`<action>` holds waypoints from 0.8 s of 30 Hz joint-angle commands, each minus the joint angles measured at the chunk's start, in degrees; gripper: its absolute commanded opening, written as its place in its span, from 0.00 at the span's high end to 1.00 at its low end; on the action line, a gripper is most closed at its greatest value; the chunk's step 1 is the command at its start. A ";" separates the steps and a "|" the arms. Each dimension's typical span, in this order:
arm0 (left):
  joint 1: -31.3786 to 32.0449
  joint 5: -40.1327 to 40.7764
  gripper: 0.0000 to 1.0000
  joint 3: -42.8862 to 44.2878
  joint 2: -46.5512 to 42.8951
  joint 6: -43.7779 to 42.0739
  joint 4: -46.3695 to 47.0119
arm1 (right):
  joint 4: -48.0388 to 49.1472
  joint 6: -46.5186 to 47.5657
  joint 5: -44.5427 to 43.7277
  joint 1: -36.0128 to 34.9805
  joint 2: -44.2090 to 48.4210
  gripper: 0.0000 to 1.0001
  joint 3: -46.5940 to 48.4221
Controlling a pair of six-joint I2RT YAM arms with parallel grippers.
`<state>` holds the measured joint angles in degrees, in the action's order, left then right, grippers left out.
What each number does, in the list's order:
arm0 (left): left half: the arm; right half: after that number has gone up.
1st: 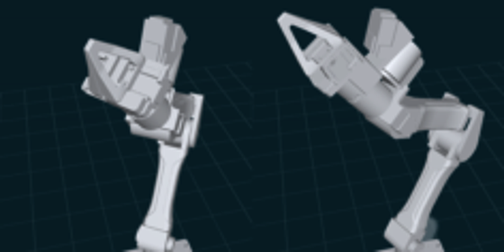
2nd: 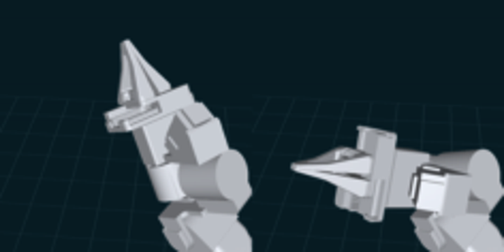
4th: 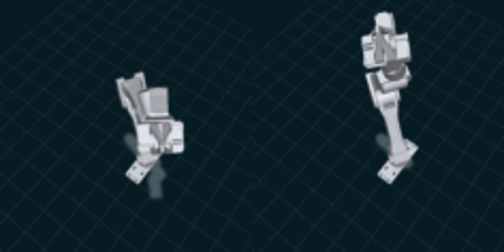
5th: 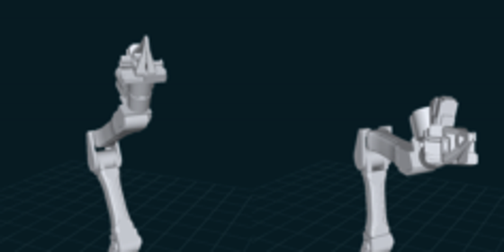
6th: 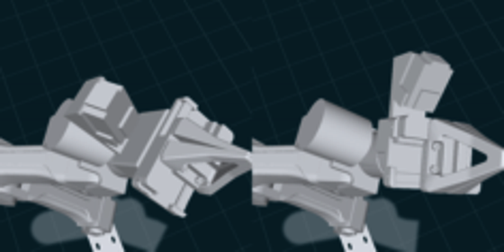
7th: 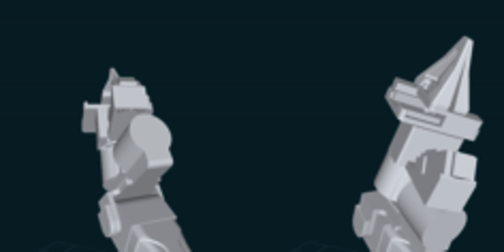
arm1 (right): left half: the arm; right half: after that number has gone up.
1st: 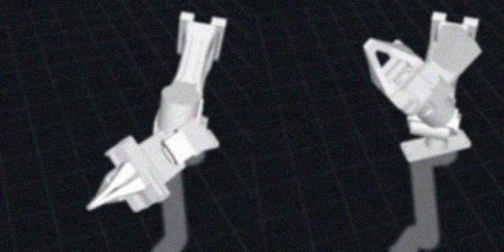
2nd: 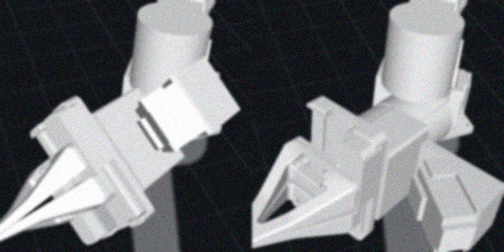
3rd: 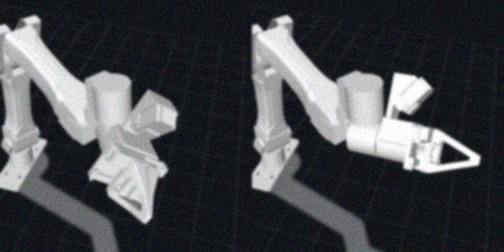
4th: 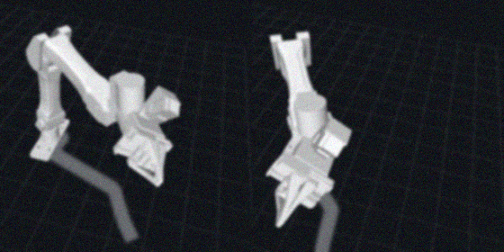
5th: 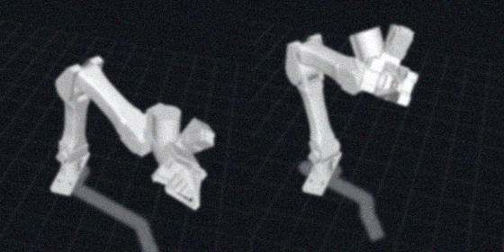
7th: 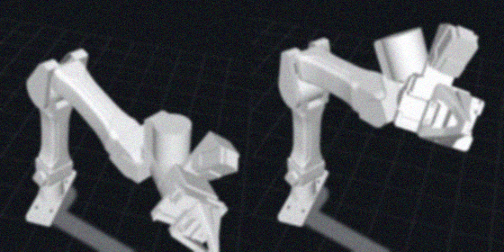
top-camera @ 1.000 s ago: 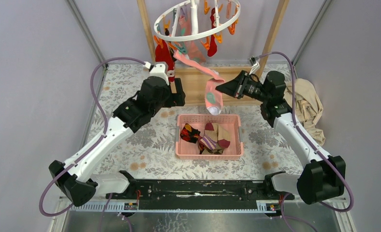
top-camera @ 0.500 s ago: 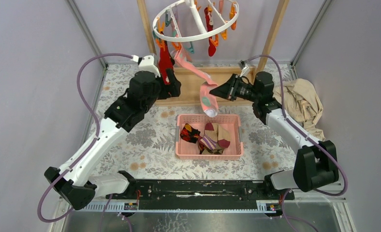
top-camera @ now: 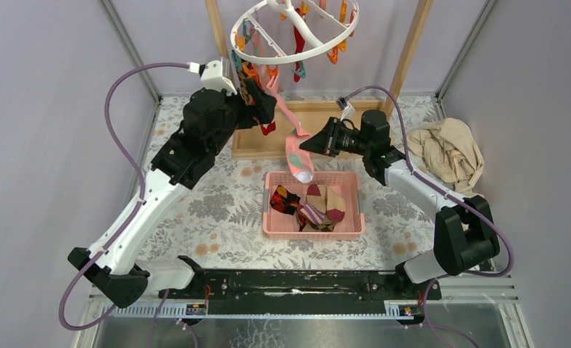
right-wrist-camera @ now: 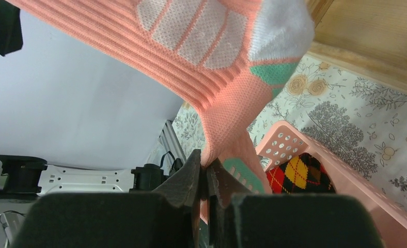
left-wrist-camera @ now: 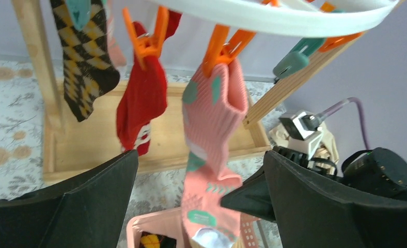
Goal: Remove the socks clipped to the hanger
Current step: Remove the sock from the hanger.
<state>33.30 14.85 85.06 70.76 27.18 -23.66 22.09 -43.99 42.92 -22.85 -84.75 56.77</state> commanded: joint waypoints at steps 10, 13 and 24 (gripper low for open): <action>-0.42 -5.52 0.04 8.10 6.94 3.49 7.31 | -3.07 5.69 -3.36 -1.41 1.57 1.00 4.19; -0.45 -3.15 0.07 7.69 7.33 1.75 8.39 | -3.55 6.24 -3.53 -1.41 1.78 1.00 4.00; -0.43 2.36 0.17 3.31 5.03 -3.83 12.96 | -3.01 6.18 -3.03 -1.42 1.07 1.00 3.87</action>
<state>33.30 14.00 89.27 77.19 26.81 -16.58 16.99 -38.59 39.92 -23.79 -84.75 58.28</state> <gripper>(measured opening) 0.843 0.098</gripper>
